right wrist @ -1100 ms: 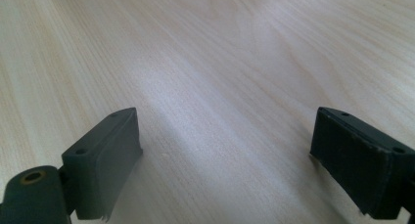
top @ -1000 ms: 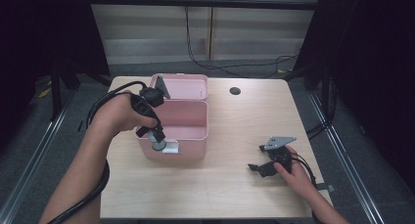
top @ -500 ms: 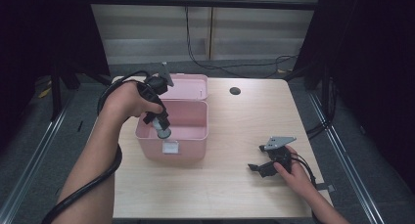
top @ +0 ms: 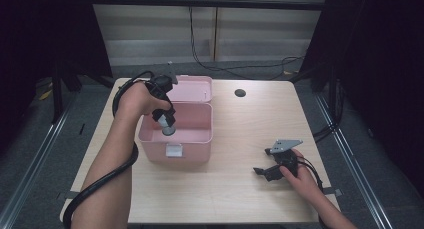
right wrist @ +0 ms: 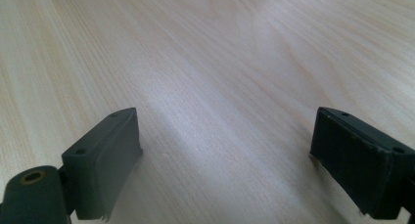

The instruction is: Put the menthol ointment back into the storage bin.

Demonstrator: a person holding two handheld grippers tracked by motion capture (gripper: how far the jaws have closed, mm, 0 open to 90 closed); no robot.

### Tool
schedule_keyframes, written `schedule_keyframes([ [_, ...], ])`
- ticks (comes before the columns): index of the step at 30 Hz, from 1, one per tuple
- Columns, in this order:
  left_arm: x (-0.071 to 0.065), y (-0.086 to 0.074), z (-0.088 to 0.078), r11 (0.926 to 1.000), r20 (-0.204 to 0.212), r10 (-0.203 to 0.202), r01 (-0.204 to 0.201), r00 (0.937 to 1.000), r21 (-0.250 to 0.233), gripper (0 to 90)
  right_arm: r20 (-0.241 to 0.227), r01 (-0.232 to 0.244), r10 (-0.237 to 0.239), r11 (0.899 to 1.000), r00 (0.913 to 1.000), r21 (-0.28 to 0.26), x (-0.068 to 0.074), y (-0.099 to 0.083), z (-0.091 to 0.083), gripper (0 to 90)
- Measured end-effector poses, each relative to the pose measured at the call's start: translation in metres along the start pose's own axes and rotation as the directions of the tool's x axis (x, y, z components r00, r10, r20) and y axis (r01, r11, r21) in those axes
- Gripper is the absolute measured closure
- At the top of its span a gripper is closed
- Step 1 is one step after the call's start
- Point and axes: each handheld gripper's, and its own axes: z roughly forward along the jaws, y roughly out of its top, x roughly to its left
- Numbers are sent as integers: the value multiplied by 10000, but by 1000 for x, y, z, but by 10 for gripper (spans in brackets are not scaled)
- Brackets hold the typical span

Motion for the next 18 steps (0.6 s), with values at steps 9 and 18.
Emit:
schedule_keyframes([
  [9,5,10,14,9976,-173,-675,677,9976,109,507,-2,5,-5,10000,10000,-1,0,0,0,105],
  [18,12,16,25,9943,-428,-1048,1054,9936,131,507,-1,2,-2,10000,10000,0,0,0,0,105],
])
